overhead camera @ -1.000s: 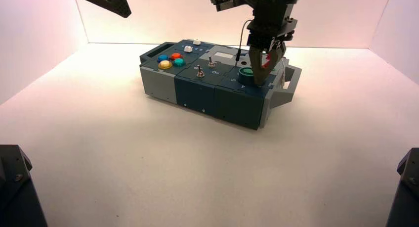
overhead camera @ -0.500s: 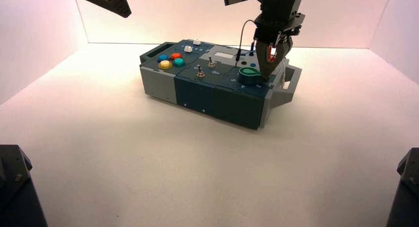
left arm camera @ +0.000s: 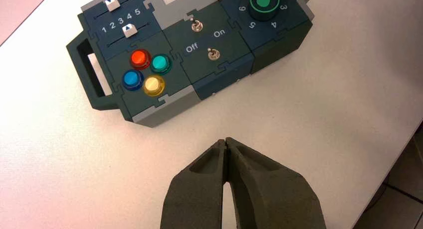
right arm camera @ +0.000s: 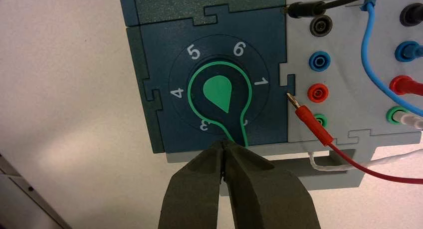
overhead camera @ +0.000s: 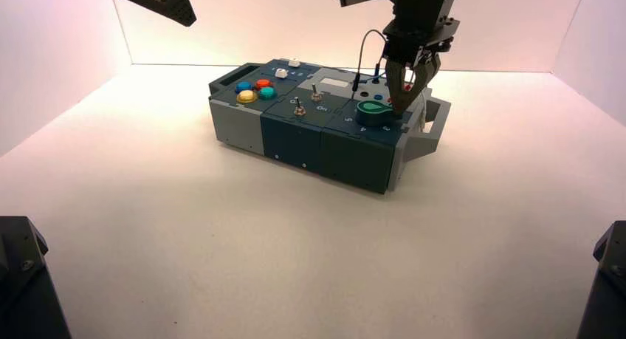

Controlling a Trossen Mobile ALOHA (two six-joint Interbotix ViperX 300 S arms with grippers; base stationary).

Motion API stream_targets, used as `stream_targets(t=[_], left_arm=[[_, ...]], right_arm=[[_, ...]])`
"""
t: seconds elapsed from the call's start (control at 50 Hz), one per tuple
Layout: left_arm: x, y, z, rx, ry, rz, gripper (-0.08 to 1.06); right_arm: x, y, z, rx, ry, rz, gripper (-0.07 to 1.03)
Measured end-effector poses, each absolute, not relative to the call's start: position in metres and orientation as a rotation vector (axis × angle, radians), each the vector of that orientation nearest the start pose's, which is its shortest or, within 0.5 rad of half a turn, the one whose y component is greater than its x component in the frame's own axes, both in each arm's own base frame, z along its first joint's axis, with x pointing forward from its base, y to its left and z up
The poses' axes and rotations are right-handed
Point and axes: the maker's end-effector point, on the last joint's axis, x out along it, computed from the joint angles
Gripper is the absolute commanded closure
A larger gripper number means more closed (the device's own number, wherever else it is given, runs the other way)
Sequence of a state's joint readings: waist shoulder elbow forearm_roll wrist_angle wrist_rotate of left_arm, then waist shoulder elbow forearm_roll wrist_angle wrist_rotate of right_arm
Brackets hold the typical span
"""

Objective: Turn the knob to position 2.

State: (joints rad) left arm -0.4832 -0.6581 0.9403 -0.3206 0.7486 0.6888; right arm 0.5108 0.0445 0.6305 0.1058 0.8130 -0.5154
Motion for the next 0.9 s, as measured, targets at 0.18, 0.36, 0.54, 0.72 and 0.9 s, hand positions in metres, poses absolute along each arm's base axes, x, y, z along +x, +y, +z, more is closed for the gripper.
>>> stream_targets(t=[0.18, 0.36, 0.54, 0.72, 0.9], left_arm=[[0.1988, -0.1472, 0.1714, 0.530, 0.858, -0.860, 1.01], [0.1988, -0.1471, 0.1718, 0.530, 0.856, -0.860, 1.01], [0.1988, -0.1472, 0.1714, 0.530, 0.858, -0.860, 1.01], [0.1985, -0.1471, 0.1716, 0.531, 0.858, -0.860, 1.01], [0.1988, -0.1472, 0.1714, 0.530, 0.858, -0.860, 1.01]], right_arm=[[0.2771, 0.1669, 0.0609, -0.668, 1.350, 0.790, 0.99], [0.2807, 0.1645, 0.0611, -0.660, 1.342, 0.780, 0.99], [0.2818, 0.1646, 0.0612, -0.664, 1.335, 0.779, 0.99], [0.2830, 0.1641, 0.0612, -0.666, 1.330, 0.777, 0.99], [0.2818, 0.1637, 0.0631, -0.665, 1.333, 0.777, 0.99]])
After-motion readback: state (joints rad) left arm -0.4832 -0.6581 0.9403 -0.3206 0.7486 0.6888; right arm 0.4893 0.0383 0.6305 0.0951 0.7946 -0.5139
